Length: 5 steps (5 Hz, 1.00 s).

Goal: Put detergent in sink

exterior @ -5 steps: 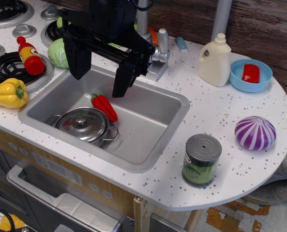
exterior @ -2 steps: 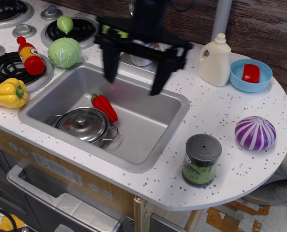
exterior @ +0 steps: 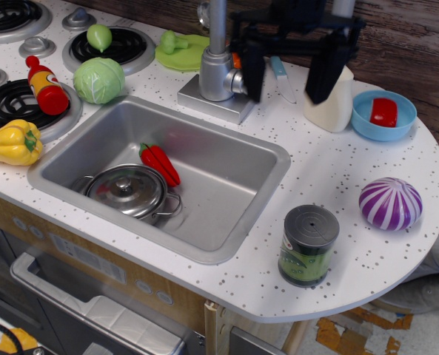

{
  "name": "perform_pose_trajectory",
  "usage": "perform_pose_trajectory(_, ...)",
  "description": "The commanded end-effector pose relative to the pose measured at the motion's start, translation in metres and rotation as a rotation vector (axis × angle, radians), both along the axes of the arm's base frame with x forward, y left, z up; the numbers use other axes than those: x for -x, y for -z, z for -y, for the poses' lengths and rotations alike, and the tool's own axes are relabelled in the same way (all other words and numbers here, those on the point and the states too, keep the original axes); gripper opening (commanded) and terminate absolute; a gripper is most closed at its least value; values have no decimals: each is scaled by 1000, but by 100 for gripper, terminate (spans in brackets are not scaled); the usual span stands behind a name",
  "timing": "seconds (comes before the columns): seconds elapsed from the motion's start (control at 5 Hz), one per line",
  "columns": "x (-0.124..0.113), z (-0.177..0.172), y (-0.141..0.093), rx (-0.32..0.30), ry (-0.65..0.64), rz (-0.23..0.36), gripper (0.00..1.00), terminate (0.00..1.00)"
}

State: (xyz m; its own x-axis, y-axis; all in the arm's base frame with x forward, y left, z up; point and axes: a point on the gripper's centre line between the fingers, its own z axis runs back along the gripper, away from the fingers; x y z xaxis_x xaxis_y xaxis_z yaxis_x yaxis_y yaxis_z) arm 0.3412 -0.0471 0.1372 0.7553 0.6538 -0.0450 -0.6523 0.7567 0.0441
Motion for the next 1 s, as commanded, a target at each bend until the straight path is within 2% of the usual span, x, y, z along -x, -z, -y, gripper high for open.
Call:
perform_pose_trajectory(0.0,-69,17,-36,64,-83,141,100,0)
perform_pose_trajectory(0.2,-101,27,-45,16,-105,244,100,0)
perform_pose_trajectory(0.4,-126,33,-38,-7,-119,327,100,0)
perform_pose_trajectory(0.8,-135,24,-5,-15,-114,400,100,0)
